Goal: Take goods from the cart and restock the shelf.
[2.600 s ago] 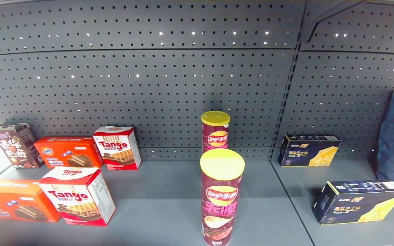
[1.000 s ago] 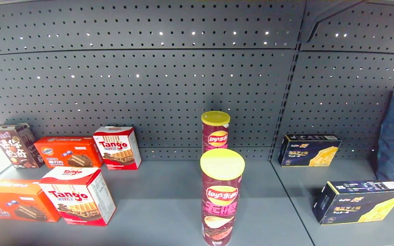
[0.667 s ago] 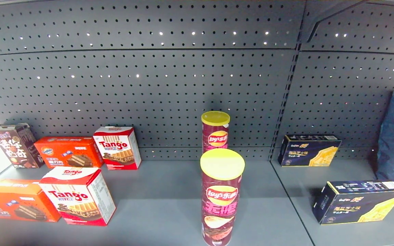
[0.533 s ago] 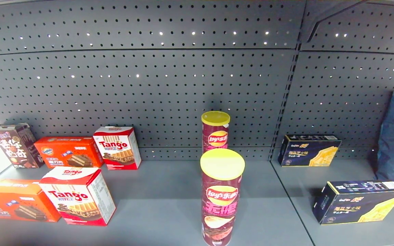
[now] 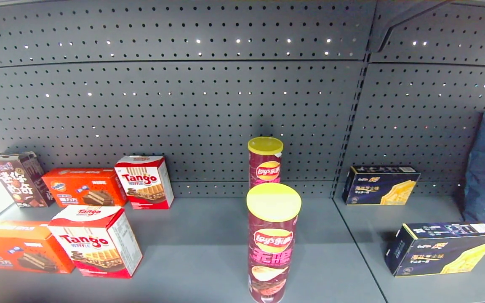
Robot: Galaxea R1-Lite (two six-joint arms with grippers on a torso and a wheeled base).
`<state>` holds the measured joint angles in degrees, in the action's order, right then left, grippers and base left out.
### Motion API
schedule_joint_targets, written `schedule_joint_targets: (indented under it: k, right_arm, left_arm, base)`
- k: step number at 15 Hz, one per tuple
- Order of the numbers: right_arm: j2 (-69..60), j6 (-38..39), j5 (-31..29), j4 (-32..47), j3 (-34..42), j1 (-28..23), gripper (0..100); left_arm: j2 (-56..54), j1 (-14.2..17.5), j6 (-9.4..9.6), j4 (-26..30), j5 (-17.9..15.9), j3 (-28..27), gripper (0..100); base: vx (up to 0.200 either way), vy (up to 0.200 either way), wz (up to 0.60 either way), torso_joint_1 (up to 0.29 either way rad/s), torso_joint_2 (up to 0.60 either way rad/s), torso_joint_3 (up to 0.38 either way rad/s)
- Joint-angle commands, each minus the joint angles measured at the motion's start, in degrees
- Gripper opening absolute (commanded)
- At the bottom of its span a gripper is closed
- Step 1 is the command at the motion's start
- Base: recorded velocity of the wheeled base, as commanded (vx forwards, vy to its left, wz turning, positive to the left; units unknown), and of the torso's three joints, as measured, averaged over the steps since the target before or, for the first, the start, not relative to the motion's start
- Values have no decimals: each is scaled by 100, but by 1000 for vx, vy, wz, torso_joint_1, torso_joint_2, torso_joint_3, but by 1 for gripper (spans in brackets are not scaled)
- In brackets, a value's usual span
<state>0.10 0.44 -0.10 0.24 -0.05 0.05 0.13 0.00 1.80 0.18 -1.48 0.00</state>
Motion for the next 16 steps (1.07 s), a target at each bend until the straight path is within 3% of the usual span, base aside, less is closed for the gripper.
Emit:
schedule_joint_targets:
  k: [1, 3, 16]
  right_arm:
    - [8, 0, 1, 2, -4, 4, 100]
    - [8, -9, 1, 11, -4, 4, 100]
    - [8, 0, 1, 11, -4, 4, 100]
  left_arm:
    - [-13, 0, 4, -1, -2, 0, 100]
    - [-13, 0, -22, -1, 7, 0, 100]
    - [-13, 0, -22, -1, 7, 0, 100]
  base:
    - [0, 0, 0, 0, 0, 0]
    - [-200, 0, 0, 0, 2, -2]
    - [0, 0, 0, 0, 0, 0]
